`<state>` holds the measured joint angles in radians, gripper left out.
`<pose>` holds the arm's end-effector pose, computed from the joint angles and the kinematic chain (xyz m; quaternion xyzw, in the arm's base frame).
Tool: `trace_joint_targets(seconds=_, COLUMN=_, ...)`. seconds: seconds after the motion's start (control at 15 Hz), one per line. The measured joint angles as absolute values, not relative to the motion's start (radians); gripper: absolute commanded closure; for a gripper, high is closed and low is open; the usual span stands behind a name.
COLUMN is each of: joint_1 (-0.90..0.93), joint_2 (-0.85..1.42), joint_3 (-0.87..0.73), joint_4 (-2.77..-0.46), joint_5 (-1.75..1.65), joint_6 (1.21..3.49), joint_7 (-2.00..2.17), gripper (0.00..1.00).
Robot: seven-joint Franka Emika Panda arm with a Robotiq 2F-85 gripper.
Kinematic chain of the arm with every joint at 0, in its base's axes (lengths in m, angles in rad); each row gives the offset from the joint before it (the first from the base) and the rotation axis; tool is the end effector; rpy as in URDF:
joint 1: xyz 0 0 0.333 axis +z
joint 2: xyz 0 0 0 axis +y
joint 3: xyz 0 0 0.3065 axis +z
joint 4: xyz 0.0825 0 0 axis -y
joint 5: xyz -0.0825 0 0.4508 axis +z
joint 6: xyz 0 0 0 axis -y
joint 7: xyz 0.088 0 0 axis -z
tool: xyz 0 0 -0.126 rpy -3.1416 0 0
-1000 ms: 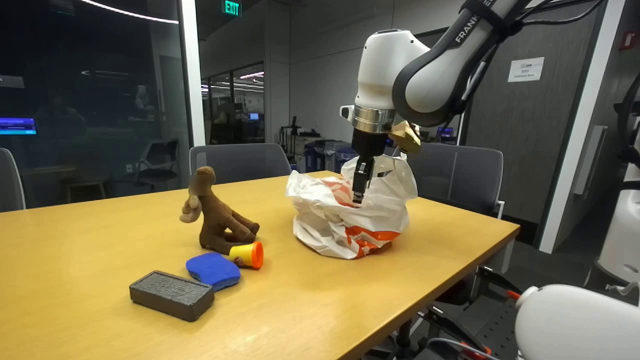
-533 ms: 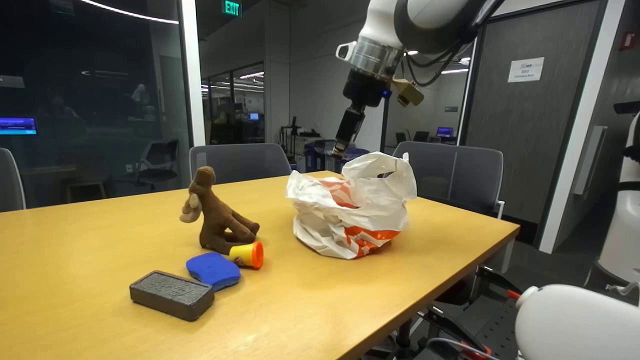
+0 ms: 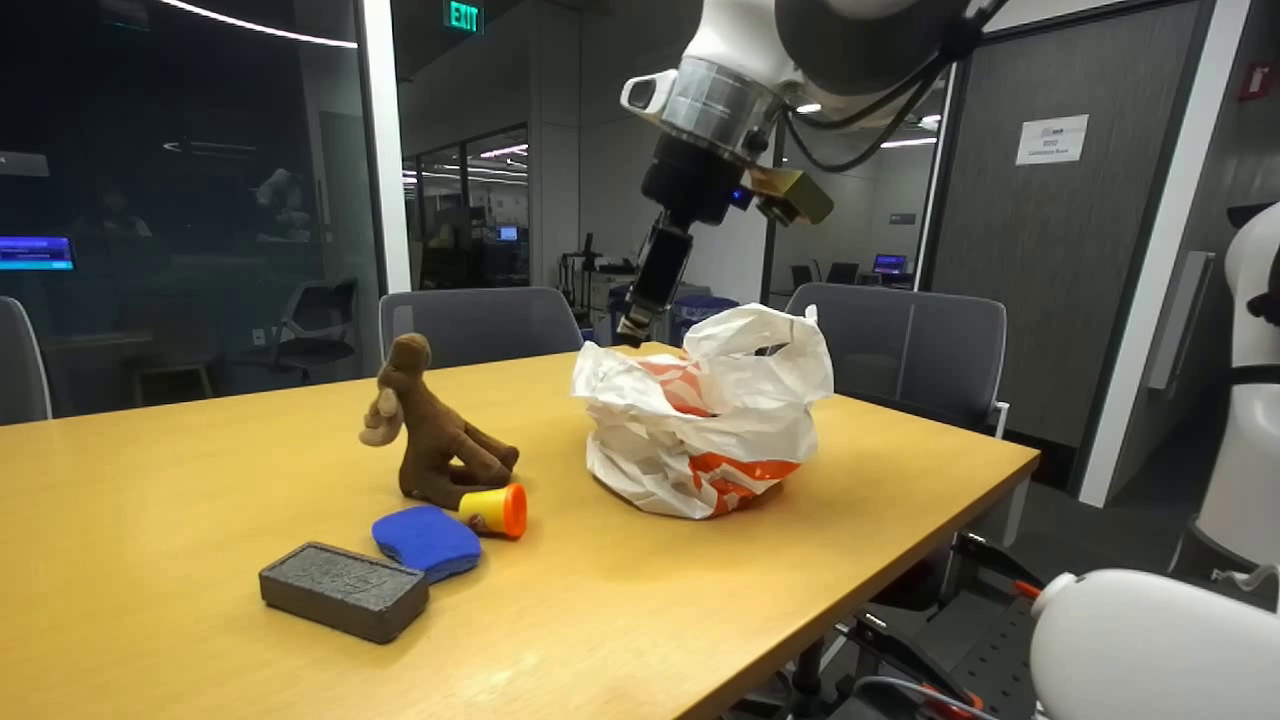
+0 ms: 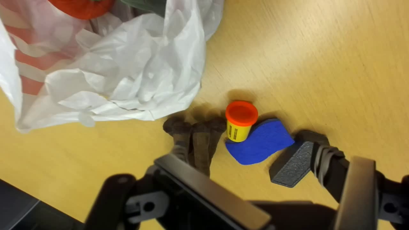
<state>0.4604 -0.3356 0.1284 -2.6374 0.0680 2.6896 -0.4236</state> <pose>0.4161 0.2713 0.3254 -0.8709 -0.4524 -0.1913 0.0149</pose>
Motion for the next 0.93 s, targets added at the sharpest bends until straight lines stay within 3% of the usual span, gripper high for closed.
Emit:
trace_joint_targets(seconds=0.33, joint_1=0.431, joint_2=-0.174, joint_3=0.226, joint_4=-2.586, joint_5=-0.048, joint_6=2.828, joint_7=-0.342, gripper=0.00)
trace_joint_targets(seconds=0.93, joint_1=0.350, joint_2=-0.096, joint_3=0.283, joint_4=-2.511, joint_5=-0.235, joint_6=2.806, joint_7=-0.148, gripper=0.00)
